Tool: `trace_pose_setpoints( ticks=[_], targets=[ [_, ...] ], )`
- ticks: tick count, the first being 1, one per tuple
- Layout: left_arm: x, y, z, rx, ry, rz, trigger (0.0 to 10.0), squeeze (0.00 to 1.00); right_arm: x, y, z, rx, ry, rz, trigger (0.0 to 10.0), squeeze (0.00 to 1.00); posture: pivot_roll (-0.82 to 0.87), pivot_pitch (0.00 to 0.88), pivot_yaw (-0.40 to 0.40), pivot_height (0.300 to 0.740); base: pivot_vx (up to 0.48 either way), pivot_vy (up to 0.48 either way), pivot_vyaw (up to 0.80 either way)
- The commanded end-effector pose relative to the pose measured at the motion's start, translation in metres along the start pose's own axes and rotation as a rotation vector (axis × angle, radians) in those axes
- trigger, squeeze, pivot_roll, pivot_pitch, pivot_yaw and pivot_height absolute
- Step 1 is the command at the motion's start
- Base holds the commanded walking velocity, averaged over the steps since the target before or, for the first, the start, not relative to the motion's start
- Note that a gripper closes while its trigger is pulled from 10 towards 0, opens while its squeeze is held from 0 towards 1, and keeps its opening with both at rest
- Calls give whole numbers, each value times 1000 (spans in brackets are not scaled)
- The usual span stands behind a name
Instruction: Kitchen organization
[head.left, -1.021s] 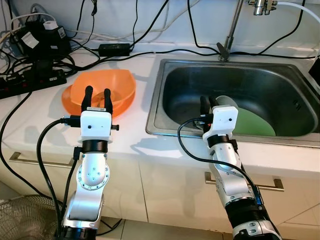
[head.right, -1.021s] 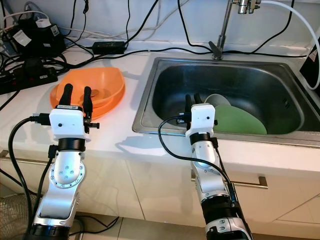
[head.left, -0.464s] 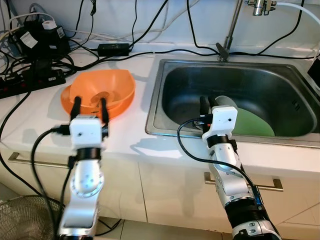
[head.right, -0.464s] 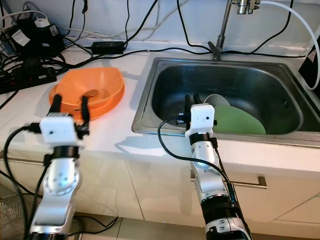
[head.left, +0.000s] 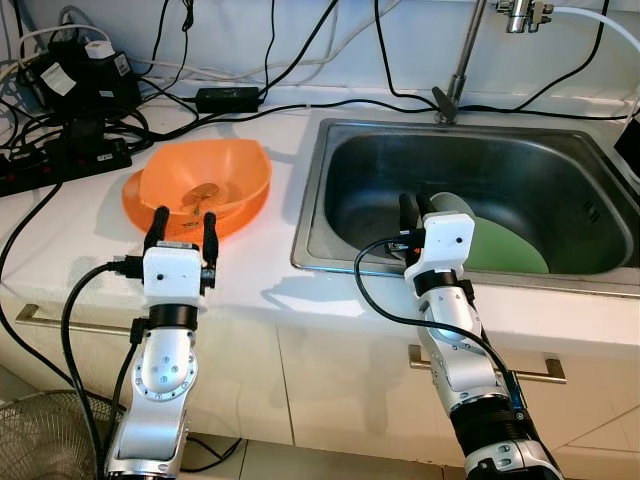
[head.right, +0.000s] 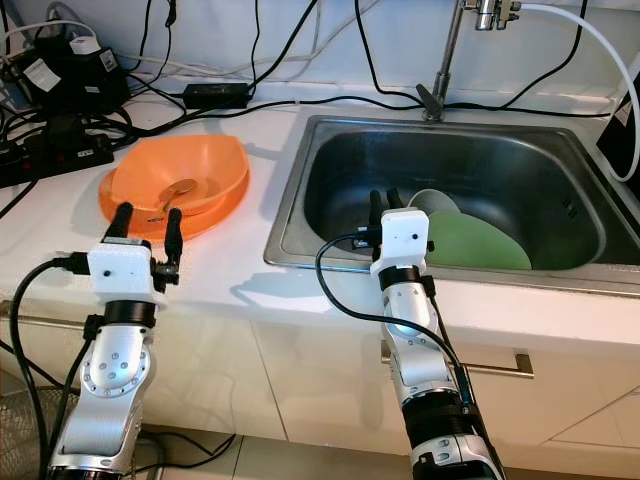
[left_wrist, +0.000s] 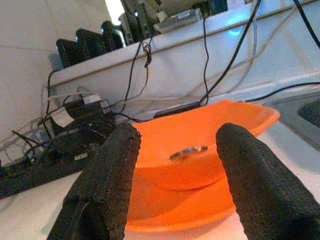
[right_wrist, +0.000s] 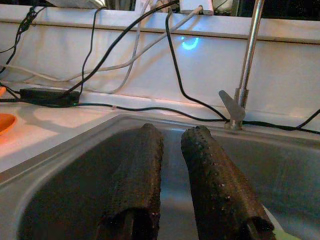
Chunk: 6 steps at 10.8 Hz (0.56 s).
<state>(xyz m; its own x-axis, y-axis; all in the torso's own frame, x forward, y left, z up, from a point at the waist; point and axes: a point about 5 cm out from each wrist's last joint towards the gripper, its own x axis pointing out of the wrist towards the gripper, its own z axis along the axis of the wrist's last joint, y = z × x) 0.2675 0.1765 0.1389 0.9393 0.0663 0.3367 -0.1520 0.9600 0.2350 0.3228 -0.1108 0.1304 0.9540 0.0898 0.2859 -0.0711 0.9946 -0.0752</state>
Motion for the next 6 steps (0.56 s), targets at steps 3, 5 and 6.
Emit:
trace_pose_setpoints(
  ticks=[3,5,6],
  targets=[
    [6,0,-7,-3,20,-16,10000,0,-2,3,-8,-1,42,7,10000,0,111,0,36,740,0,0,0],
    [10,-2,-8,1,21,-29,10000,0,-2,3,-8,-2,42,4,10000,0,110,0,38,740,0,0,0],
    [12,-2,-8,3,16,-27,10000,0,-2,2,-8,-1,41,3,10000,0,109,0,38,740,0,0,0]
  ],
)
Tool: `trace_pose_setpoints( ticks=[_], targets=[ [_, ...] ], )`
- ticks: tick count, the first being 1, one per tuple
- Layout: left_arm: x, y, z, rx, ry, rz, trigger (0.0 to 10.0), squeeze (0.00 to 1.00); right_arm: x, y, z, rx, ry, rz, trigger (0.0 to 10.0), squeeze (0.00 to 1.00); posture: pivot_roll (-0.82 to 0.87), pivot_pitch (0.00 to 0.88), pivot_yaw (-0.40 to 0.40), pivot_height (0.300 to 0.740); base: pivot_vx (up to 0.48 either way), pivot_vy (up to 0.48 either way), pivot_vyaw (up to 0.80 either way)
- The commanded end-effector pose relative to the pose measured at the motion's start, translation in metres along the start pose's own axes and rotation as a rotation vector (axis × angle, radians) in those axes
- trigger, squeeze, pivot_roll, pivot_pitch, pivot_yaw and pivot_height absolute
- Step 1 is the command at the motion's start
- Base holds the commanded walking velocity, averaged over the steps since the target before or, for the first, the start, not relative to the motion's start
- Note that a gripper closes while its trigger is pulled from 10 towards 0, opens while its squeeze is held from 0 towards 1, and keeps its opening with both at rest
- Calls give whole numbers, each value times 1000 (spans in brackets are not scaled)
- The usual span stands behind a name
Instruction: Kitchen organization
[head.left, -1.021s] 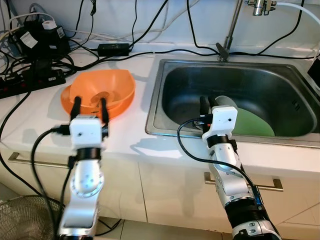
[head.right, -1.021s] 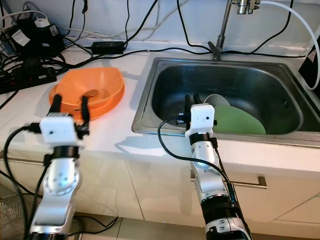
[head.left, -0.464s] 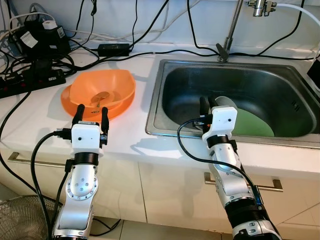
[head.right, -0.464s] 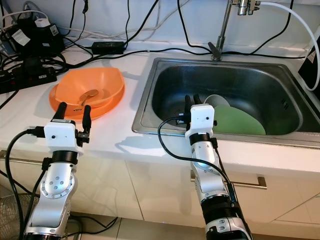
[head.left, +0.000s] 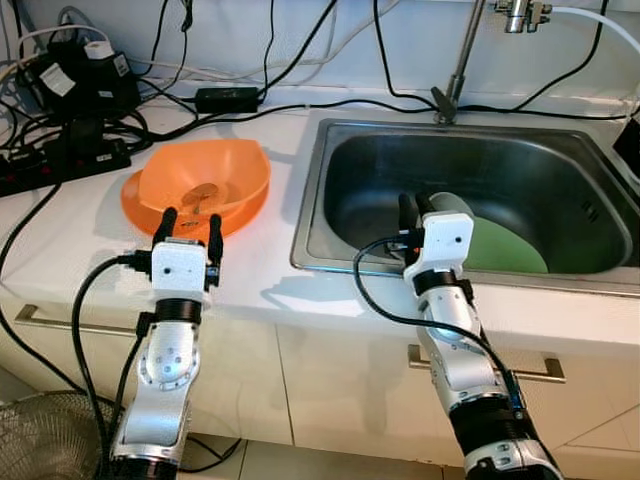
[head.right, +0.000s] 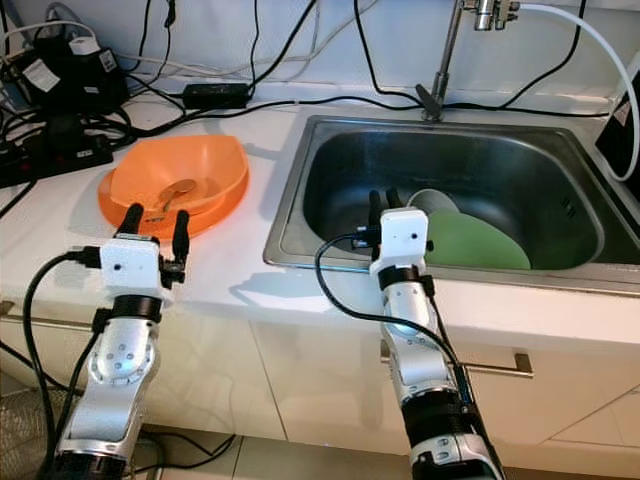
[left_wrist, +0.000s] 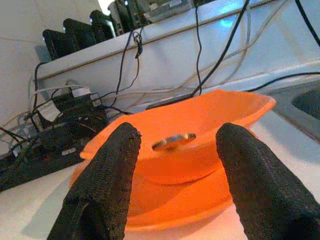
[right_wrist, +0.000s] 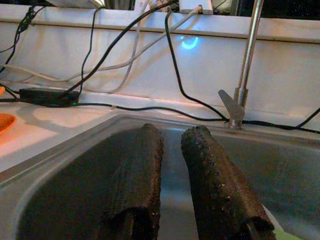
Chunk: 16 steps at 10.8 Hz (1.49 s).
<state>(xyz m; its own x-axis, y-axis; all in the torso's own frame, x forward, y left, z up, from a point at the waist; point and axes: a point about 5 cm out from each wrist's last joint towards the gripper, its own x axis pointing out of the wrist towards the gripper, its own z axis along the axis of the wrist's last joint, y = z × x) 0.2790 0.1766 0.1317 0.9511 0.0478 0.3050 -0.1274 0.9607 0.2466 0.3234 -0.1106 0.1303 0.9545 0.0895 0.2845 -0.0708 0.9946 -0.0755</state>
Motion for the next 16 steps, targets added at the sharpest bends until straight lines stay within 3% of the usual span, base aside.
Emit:
trace_pose_setpoints(
  ticks=[1,6,7,16],
  targets=[
    [5,3,3,2,-18,1,10000,0,-3,2,-8,0,40,3,10000,0,109,0,38,740,0,0,0],
    [12,1,1,3,-11,15,10000,0,-4,3,-8,0,43,2,10000,0,106,0,41,740,0,0,0],
    [13,1,0,1,-7,18,157,0,-4,3,-9,-1,43,1,10000,0,104,0,42,740,0,0,0],
    [16,0,-3,-6,9,33,0,0,-2,2,-8,-5,40,8,10000,0,104,0,29,740,0,0,0]
  ],
)
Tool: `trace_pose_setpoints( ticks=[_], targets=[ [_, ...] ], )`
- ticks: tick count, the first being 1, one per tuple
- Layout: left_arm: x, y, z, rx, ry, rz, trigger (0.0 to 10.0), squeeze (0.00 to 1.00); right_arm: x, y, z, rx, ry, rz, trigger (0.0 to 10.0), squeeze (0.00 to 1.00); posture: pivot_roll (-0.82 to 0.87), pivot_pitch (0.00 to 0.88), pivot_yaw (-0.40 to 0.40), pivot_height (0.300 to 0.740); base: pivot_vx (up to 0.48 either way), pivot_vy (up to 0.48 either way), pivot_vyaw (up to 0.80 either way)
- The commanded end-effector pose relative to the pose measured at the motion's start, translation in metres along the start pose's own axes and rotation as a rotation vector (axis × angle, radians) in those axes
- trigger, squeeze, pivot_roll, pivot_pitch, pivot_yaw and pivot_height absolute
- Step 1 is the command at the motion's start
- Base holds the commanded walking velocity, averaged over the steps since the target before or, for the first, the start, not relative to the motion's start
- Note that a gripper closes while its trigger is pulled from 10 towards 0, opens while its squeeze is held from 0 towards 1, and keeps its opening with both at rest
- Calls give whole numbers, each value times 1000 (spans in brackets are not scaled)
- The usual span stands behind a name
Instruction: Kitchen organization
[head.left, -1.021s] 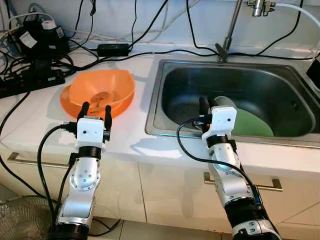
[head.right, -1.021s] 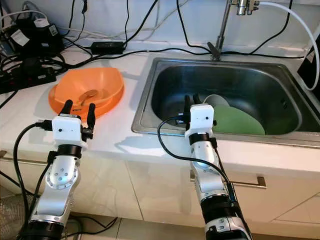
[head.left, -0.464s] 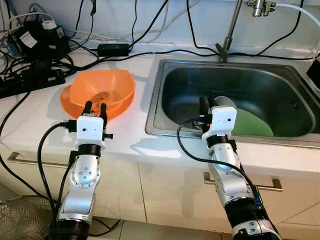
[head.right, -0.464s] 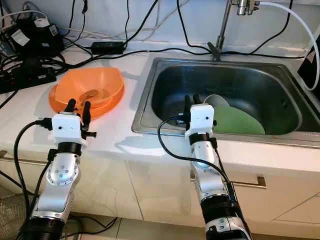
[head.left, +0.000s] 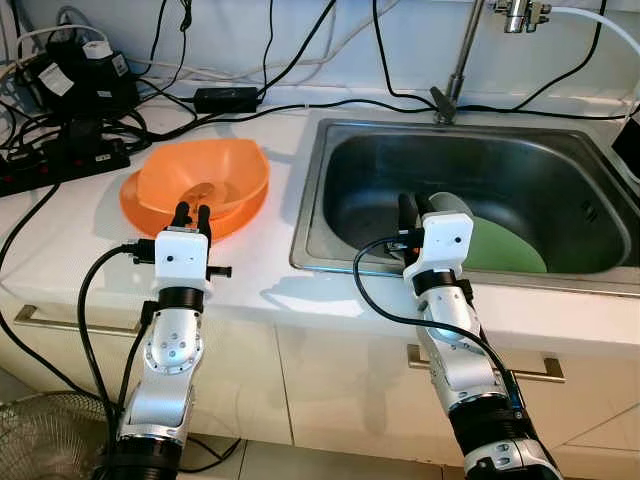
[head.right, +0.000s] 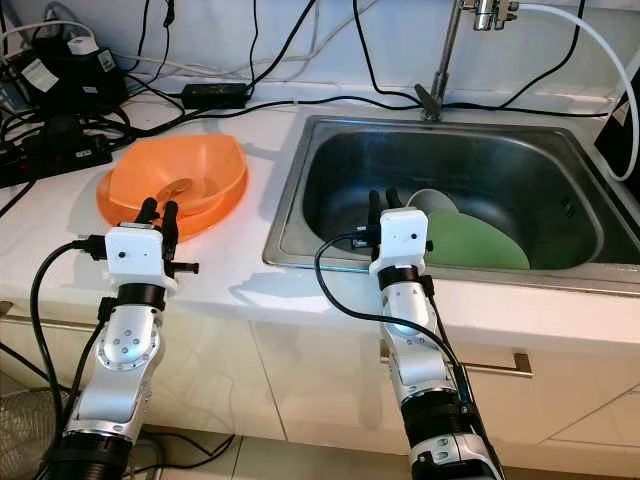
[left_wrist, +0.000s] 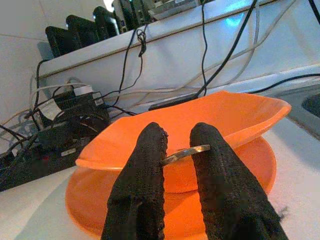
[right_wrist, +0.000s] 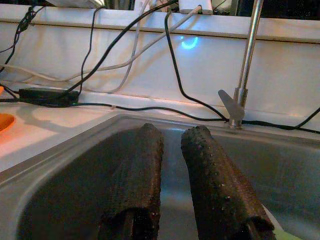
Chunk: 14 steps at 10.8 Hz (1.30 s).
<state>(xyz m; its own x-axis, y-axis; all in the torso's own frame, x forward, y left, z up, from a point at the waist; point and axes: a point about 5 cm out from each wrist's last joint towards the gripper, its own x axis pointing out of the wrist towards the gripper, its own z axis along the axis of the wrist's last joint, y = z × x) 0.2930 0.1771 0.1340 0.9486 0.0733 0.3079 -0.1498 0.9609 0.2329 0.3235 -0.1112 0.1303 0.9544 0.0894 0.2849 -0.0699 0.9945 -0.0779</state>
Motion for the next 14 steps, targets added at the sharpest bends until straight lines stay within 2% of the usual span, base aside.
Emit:
trace_pose_setpoints(
  ticks=[1,2,4,6,9,12,14],
  targets=[
    [2,0,-1,5,2,8,0,0,-2,3,-7,-2,40,11,10000,0,106,0,29,740,0,0,0],
    [3,0,0,12,-6,5,0,0,-2,3,-7,-2,40,13,10000,0,106,0,29,740,0,0,0],
    [10,-5,22,67,-116,-31,0,0,-2,4,-8,1,43,11,10000,0,107,0,32,740,0,0,0],
    [19,-13,48,86,-230,-51,10000,0,-1,4,-8,2,44,8,10000,0,109,0,34,740,0,0,0],
    [21,-24,60,85,-279,-102,10000,0,-2,5,-9,3,44,6,10000,0,108,0,38,740,0,0,0],
    [32,-54,92,-11,-373,-250,10000,0,-1,5,-9,-2,45,9,10000,0,104,0,39,740,0,0,0],
    [36,-66,106,-86,-402,-293,10000,0,0,2,-8,-14,42,3,10000,0,101,0,41,740,0,0,0]
  ],
)
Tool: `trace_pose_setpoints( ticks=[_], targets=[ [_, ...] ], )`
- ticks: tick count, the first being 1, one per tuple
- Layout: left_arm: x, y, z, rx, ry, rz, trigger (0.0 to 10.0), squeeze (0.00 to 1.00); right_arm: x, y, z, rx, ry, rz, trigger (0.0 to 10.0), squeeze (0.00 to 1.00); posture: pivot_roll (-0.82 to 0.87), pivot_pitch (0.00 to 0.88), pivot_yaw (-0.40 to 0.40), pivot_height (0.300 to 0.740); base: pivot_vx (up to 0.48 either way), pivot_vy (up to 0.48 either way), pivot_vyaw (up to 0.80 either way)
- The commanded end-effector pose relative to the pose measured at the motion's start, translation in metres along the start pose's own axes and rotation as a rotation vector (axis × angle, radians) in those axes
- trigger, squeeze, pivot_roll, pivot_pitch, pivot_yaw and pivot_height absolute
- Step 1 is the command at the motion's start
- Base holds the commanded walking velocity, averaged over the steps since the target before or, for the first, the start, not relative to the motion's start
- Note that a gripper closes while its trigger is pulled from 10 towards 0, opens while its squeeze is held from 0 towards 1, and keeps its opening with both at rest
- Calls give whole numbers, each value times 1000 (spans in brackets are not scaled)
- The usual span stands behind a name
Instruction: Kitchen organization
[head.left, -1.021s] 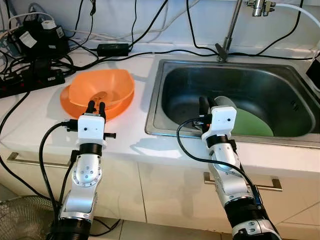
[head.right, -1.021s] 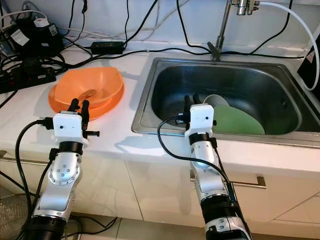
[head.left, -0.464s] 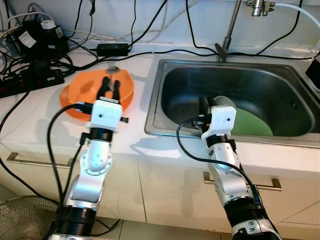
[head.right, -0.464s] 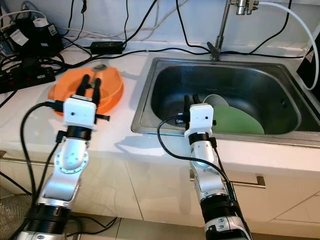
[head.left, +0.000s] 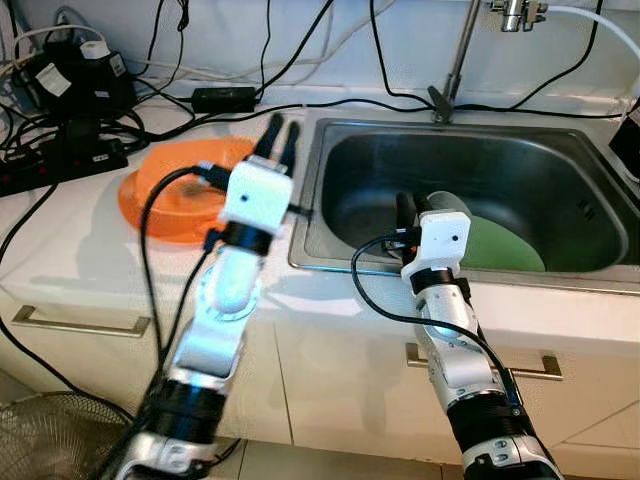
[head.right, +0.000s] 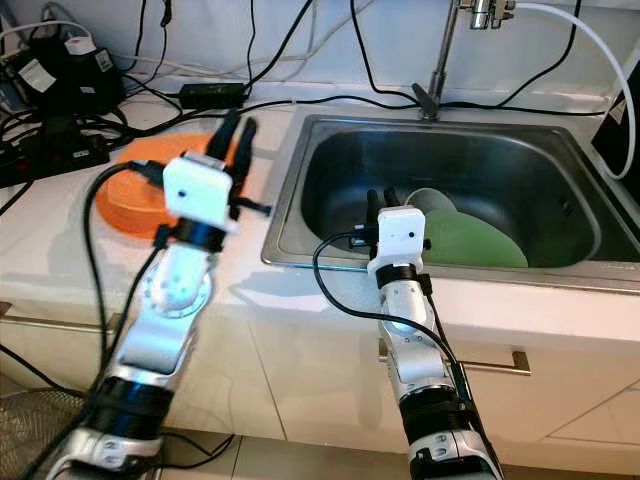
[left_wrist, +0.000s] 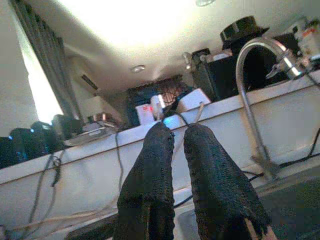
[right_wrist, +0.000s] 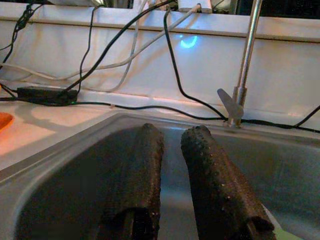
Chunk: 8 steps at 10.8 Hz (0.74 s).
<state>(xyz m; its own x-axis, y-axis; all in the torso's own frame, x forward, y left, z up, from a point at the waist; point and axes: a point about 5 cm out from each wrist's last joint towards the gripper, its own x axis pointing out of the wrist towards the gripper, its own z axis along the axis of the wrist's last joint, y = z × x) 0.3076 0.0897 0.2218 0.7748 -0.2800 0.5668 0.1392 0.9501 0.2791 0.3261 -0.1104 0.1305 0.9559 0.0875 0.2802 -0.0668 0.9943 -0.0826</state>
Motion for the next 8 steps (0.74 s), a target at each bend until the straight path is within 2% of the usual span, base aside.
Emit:
trace_pose_setpoints(
  ticks=[1,3,6,7,8],
  targets=[
    [4,-1,4,-12,-10,-10,10000,0,-2,1,-8,-11,36,3,10000,0,101,0,41,740,0,0,0],
    [-2,-2,-3,-12,34,-8,10000,0,-3,-2,-8,-12,39,-9,10000,0,99,0,42,740,0,0,0],
    [-30,19,-20,38,144,104,10000,0,-3,1,-9,-8,42,3,10000,0,106,0,45,740,0,0,0],
    [-35,23,-21,44,157,113,10000,302,-4,2,-9,-7,42,4,10000,0,109,0,43,740,0,0,0],
    [-45,29,-22,58,180,119,10000,1000,-4,3,-10,-4,44,6,10000,0,113,0,43,740,0,0,0]
  ],
)
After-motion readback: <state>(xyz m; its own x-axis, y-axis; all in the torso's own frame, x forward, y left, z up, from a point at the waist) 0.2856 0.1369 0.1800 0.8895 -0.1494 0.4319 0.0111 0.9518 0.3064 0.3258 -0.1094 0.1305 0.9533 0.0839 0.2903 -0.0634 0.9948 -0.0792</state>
